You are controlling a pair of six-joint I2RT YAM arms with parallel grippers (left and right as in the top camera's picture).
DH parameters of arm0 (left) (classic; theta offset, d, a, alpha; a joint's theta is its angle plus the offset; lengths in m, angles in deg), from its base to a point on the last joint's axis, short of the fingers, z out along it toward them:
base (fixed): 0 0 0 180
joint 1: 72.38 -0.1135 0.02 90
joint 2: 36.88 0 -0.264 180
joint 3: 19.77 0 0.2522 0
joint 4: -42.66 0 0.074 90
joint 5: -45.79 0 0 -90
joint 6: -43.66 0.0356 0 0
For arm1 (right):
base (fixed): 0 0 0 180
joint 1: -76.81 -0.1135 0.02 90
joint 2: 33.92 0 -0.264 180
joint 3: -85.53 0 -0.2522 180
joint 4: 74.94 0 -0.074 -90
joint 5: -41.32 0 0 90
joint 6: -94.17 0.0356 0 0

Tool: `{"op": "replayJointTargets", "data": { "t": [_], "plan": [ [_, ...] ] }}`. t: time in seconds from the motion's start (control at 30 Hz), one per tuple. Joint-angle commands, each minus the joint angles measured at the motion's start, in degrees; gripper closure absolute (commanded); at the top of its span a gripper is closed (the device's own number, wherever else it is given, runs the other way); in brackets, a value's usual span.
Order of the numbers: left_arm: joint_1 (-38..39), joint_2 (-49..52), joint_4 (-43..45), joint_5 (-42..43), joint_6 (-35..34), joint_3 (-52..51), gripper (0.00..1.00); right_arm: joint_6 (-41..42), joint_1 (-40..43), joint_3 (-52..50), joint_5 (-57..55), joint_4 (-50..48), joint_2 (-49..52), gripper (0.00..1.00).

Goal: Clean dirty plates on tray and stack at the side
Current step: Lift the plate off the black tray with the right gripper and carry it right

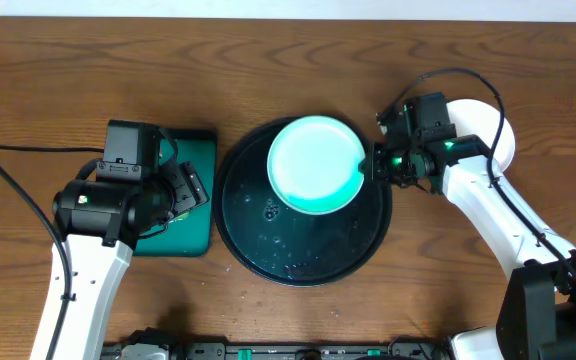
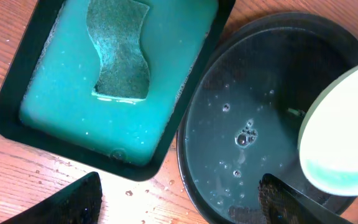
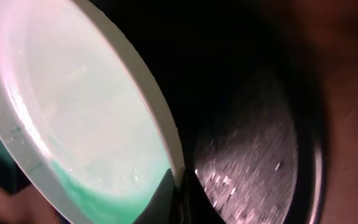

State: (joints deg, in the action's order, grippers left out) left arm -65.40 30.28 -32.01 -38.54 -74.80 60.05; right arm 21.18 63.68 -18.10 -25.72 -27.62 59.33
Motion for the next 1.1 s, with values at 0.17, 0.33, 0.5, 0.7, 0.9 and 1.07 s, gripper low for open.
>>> {"op": "replayJointTargets", "data": {
  "t": [0.17,0.33,0.5,0.7,0.9,1.07],
  "plan": [
    [0.2,-0.2,-0.2,0.0,0.3,0.3,0.19,-8.2,-1.2,0.4,-8.9,-1.4,-3.9,0.99],
    [0.2,-0.2,-0.1,0.0,0.3,0.3,0.19,-11.4,-4.9,0.5,-19.0,-0.3,-8.8,0.99],
    [0.2,-0.2,-0.2,-0.1,0.3,0.2,0.19,-15.6,-9.4,0.5,-30.4,0.5,-13.4,0.99],
    [0.2,0.1,-0.2,-0.1,0.3,-0.2,0.19,-21.2,-16.7,0.5,-44.4,0.9,-17.4,0.99],
    [0.2,1.5,-0.6,-0.1,0.4,-0.2,0.19,-27.8,-23.7,0.5,-56.3,1.1,-18.6,0.99],
    [0.2,2.2,-0.5,-0.1,0.4,-0.2,0.19,-33.8,-30.8,0.5,-69.9,1.8,-18.6,0.99]
  ]
}}
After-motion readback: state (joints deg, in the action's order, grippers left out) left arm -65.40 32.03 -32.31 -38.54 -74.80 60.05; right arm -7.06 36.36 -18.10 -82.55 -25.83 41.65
